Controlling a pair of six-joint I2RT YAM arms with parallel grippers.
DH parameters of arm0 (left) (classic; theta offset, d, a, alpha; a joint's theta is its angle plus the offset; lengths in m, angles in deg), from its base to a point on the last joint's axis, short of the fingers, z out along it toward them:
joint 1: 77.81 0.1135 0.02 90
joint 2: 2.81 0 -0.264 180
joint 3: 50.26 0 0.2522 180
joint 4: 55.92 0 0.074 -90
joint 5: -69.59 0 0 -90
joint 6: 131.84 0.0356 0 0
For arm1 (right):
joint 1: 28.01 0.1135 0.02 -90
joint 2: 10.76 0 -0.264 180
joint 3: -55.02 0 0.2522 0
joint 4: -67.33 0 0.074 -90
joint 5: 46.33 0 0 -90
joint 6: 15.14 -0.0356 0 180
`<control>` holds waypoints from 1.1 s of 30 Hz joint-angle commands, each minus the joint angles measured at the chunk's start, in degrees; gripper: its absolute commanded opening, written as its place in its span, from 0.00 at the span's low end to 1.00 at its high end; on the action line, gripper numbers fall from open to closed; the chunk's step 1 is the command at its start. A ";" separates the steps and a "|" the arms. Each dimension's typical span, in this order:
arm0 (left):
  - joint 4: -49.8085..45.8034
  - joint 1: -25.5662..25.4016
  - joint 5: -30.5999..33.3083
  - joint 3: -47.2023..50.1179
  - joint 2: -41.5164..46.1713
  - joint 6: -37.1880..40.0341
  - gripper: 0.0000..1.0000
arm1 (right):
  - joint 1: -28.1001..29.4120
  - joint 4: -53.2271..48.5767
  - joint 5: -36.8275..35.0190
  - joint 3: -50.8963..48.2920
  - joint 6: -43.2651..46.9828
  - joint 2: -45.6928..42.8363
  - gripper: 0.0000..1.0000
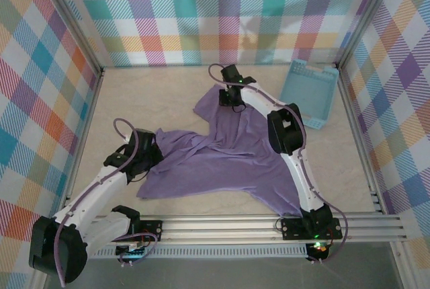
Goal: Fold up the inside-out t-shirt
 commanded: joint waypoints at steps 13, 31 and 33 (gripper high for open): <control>-1.85 0.65 7.93 2.08 7.76 -2.36 0.00 | -1.02 5.98 -0.90 -40.56 -6.19 -28.85 0.36; -12.64 0.68 17.89 1.42 12.75 -7.69 0.00 | -8.44 -1.81 -6.59 -13.11 2.74 -10.76 0.37; -12.88 0.68 17.92 1.00 12.64 -7.38 0.00 | -9.05 -2.91 -7.29 -10.41 3.31 -8.59 0.37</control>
